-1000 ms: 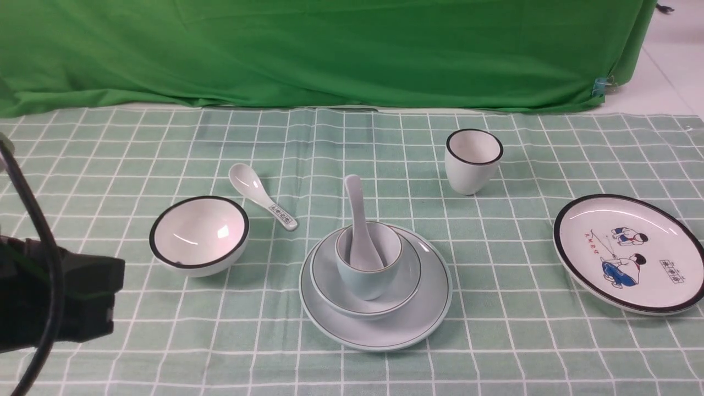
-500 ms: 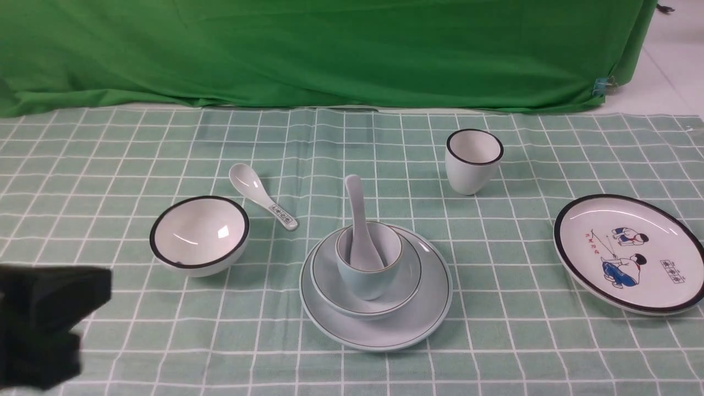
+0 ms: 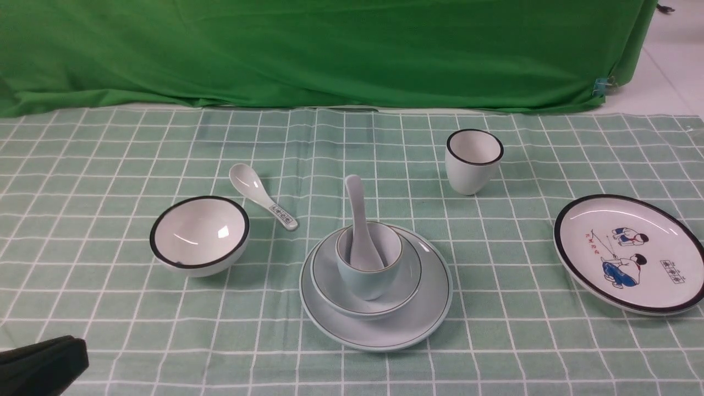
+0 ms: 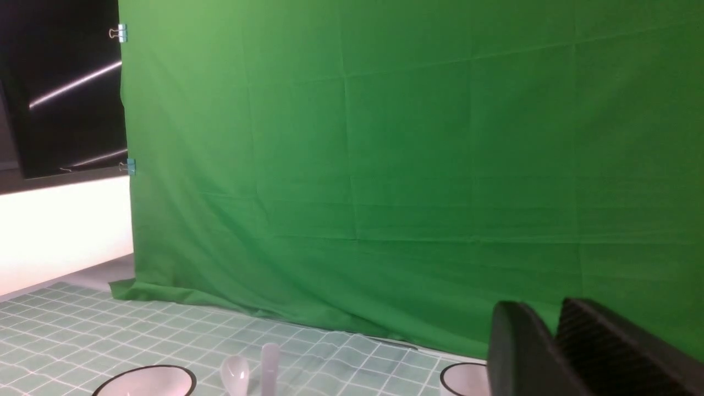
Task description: Place the bowls on the plates on the blue tablecloth, put the cups on the bowls, and place the spoons in the cups.
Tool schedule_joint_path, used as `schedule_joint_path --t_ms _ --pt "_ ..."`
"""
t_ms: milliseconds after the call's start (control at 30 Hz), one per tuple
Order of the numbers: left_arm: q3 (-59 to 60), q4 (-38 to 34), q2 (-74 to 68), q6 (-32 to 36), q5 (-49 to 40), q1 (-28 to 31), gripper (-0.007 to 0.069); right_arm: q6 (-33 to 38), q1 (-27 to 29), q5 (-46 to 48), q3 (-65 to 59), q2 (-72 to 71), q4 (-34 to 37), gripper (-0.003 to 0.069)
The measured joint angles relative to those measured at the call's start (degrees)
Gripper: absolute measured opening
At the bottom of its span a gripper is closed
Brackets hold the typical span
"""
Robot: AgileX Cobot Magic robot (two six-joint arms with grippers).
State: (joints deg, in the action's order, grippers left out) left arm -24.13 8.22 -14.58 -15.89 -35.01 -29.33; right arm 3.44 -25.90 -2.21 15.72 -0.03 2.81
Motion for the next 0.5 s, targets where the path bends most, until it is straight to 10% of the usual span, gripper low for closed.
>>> schedule_joint_path --t_ms 500 --pt "6.51 -9.02 6.10 16.94 20.63 10.36 0.0013 0.00 0.00 0.00 0.00 0.00 0.00 0.0176"
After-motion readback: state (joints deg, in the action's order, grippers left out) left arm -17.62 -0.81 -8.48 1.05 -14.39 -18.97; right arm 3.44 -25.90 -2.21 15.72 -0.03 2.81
